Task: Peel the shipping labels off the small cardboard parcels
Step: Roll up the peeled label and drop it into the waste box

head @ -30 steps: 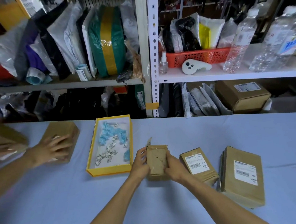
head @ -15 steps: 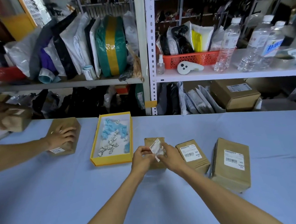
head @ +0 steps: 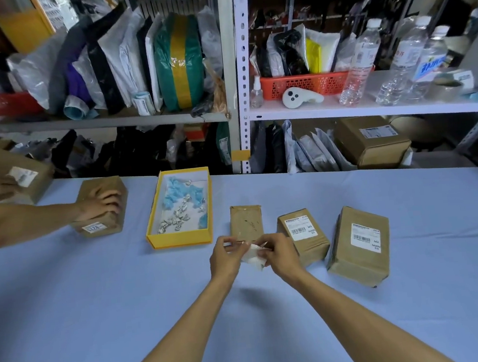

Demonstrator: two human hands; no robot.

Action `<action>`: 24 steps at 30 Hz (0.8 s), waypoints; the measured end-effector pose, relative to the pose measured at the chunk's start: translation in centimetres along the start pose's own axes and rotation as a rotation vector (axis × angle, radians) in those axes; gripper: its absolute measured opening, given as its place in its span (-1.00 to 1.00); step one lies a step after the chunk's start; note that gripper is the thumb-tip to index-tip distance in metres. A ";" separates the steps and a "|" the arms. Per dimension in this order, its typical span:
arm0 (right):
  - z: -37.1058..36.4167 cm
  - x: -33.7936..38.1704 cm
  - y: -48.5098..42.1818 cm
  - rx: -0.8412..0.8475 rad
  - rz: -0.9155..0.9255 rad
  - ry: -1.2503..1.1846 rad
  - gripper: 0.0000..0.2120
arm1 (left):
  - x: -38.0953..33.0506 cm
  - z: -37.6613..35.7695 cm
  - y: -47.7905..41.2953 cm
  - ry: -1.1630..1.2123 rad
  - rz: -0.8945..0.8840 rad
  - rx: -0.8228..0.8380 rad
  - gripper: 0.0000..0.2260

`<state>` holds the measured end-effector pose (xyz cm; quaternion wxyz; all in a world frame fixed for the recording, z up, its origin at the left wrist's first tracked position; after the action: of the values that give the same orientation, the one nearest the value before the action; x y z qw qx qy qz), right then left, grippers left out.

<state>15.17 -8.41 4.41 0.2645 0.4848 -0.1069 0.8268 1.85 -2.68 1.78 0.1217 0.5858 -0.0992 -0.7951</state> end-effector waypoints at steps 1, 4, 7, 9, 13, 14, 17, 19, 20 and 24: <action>0.2 -0.2 0.1 -0.012 -0.009 0.004 -0.75 | 0.1 -0.1 0.1 0.011 0.030 0.063 -0.78; 1.3 -0.3 0.3 -0.054 -0.032 0.004 -0.71 | -0.1 -0.6 0.6 0.023 0.018 0.120 -0.90; 1.9 0.0 0.3 -0.045 -0.050 -0.025 -0.77 | -0.3 -1.1 0.7 0.066 0.039 0.082 -0.88; 2.1 0.2 0.1 -0.007 -0.086 -0.077 -0.85 | -0.3 -1.5 0.6 0.086 0.041 0.051 -0.85; 2.3 0.0 -0.2 0.113 -0.207 -0.259 -0.79 | -0.2 -1.6 0.3 0.110 0.061 -0.007 -0.84; 2.4 0.0 -0.3 0.107 -0.193 -0.272 -0.75 | -0.2 -1.7 0.3 0.129 0.079 0.001 -0.85; 2.6 -0.1 -0.5 0.047 -0.192 -0.271 -0.69 | -0.1 -1.9 0.2 0.181 0.134 0.012 -0.90; 2.5 -0.4 -0.8 -0.012 -0.206 -0.243 -0.75 | -0.1 -1.9 0.3 0.202 0.159 0.016 -0.92; 2.4 -0.5 -1.0 -0.037 -0.206 -0.228 -0.78 | -0.2 -1.9 0.3 0.204 0.164 0.024 -0.93; 2.3 -0.4 -1.1 -0.125 -0.195 -0.198 -0.84 | -0.7 -2.1 0.4 0.200 0.168 0.099 -0.93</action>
<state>17.66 -8.63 5.11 0.3616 0.5546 -0.1362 0.7370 4.13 -2.84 1.90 0.1681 0.6569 -0.1745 -0.7139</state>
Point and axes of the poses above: each hand's wrist, its own y-axis away from the middle knuckle, its own z-axis out of the back of the hand, x = y × z, the point moved 4 cm from there along -y, towards the middle knuckle, and after that the axes turned 12 degrees about -x, right-handed, at the moved point
